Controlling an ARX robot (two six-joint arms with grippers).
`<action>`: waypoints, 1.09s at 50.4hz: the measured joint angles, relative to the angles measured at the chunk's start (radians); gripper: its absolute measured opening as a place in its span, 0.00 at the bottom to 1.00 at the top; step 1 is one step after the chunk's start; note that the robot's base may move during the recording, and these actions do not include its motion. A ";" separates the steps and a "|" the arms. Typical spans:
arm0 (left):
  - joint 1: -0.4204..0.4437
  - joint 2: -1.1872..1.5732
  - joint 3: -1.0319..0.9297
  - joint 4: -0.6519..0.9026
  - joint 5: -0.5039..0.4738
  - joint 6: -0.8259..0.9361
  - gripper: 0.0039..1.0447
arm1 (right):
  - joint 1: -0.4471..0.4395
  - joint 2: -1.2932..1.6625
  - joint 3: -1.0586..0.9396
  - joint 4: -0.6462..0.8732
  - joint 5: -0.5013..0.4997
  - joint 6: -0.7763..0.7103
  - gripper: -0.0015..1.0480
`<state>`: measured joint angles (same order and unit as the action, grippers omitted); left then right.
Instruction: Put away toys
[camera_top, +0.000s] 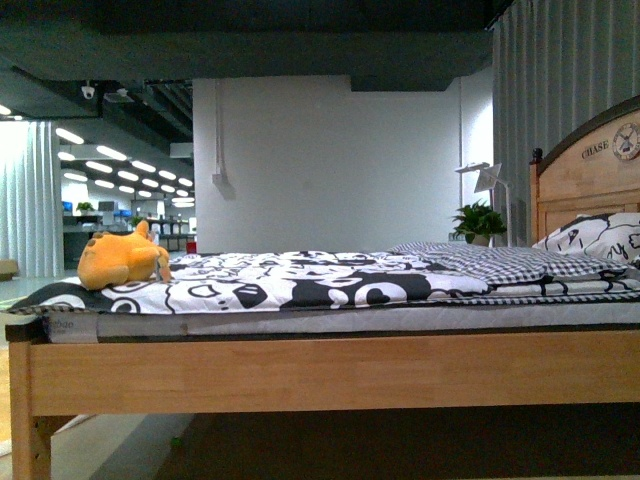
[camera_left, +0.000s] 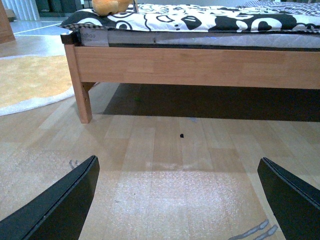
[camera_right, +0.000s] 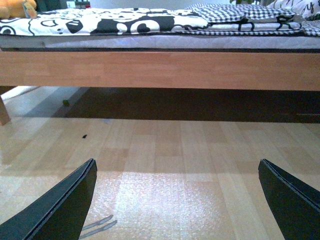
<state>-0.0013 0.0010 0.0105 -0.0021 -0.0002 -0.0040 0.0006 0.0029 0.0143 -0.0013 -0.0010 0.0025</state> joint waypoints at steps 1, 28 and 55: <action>0.000 0.000 0.000 0.000 0.000 0.000 0.94 | 0.000 0.000 0.000 0.000 0.000 0.000 0.93; 0.000 0.000 0.000 0.000 0.000 0.000 0.94 | 0.000 0.000 0.000 0.000 0.000 0.000 0.93; 0.000 0.000 0.000 0.000 0.000 0.000 0.94 | 0.000 0.000 0.000 0.000 0.000 0.000 0.93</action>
<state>-0.0013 0.0006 0.0105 -0.0021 -0.0002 -0.0040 0.0006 0.0029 0.0143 -0.0013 -0.0010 0.0029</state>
